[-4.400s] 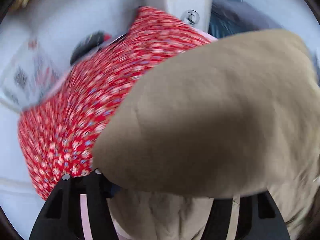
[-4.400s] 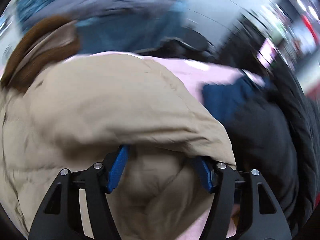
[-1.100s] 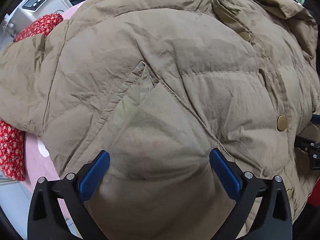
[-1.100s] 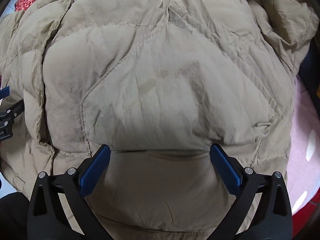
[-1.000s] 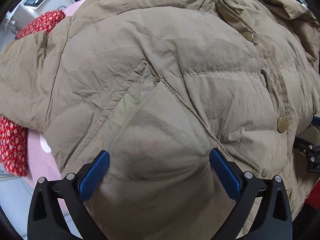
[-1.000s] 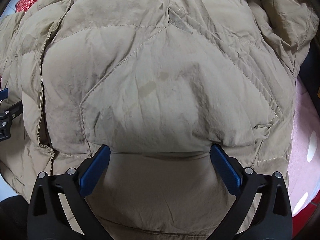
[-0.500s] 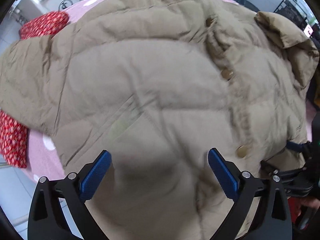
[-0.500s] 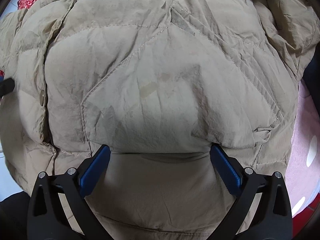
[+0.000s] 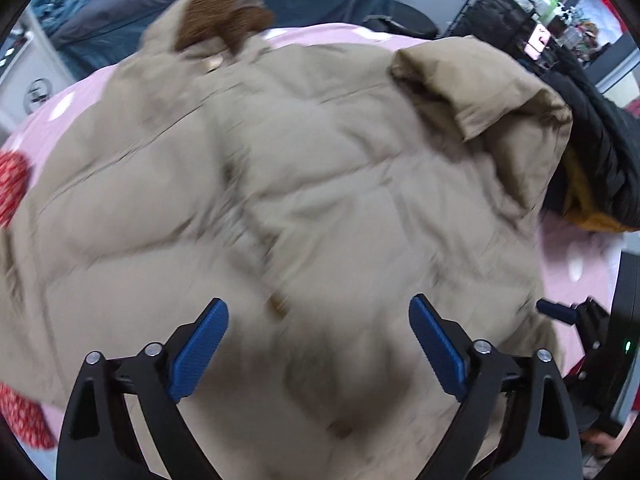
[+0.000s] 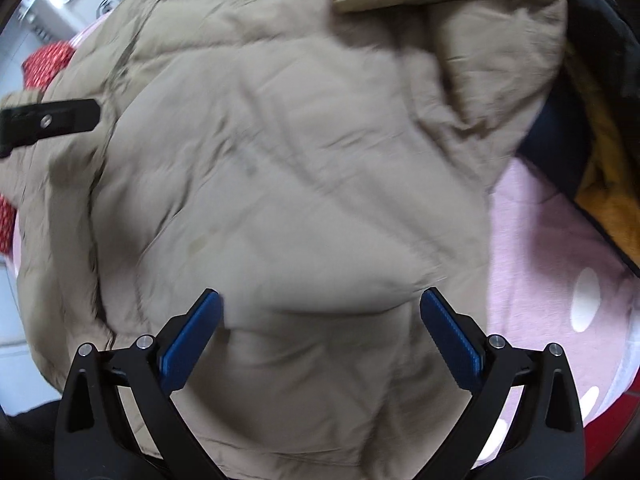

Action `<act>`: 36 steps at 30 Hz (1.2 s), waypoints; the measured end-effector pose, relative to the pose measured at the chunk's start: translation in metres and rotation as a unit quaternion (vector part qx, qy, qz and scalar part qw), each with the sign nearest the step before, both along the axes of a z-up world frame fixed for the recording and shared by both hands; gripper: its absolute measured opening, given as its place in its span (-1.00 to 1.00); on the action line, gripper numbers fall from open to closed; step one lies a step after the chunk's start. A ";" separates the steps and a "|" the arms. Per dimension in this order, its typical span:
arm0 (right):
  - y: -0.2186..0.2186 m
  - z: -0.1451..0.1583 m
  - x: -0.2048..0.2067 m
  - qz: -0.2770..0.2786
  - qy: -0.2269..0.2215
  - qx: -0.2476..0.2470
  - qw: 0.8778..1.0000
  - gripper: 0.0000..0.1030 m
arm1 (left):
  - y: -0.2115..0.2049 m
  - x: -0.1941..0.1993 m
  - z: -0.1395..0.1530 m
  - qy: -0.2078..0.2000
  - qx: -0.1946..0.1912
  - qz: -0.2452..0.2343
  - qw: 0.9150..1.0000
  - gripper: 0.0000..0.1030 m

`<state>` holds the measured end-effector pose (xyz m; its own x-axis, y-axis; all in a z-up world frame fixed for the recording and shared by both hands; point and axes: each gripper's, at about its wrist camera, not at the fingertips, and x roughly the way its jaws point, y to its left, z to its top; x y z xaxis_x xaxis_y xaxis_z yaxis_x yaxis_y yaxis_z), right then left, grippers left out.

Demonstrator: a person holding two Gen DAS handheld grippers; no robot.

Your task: Fold large clothes

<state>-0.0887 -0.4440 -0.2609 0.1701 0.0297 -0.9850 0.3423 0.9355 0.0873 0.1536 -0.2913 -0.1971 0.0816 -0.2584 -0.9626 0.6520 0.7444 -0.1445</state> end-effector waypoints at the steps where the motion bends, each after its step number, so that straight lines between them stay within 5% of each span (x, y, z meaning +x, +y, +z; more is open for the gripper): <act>1: -0.009 0.002 0.000 -0.009 -0.003 -0.003 1.000 0.91 | -0.011 0.001 0.000 0.004 -0.005 -0.004 1.000 0.69; 12: -0.056 0.001 -0.012 -0.063 0.005 -0.005 0.998 0.91 | -0.108 0.047 0.004 0.038 -0.094 -0.009 0.995 0.71; 19: -0.051 0.003 -0.021 -0.078 0.000 0.000 0.997 0.91 | -0.172 0.055 -0.033 0.130 -0.112 -0.013 0.985 0.69; 22: -0.052 0.005 -0.017 -0.087 0.000 0.001 0.996 0.91 | -0.186 0.047 -0.037 0.141 -0.124 -0.027 0.982 0.20; 24: -0.047 0.007 -0.019 -0.094 0.000 0.003 0.996 0.91 | -0.193 0.043 -0.035 0.133 -0.116 -0.040 0.984 -0.20; 27: -0.036 0.011 -0.032 -0.093 0.002 -0.001 0.996 0.91 | -0.196 0.043 -0.015 0.100 -0.117 -0.054 0.987 -0.50; 36: -0.033 0.018 -0.027 -0.073 -0.002 -0.013 0.997 0.91 | -0.141 0.061 0.083 -0.019 -0.142 -0.084 0.986 -0.66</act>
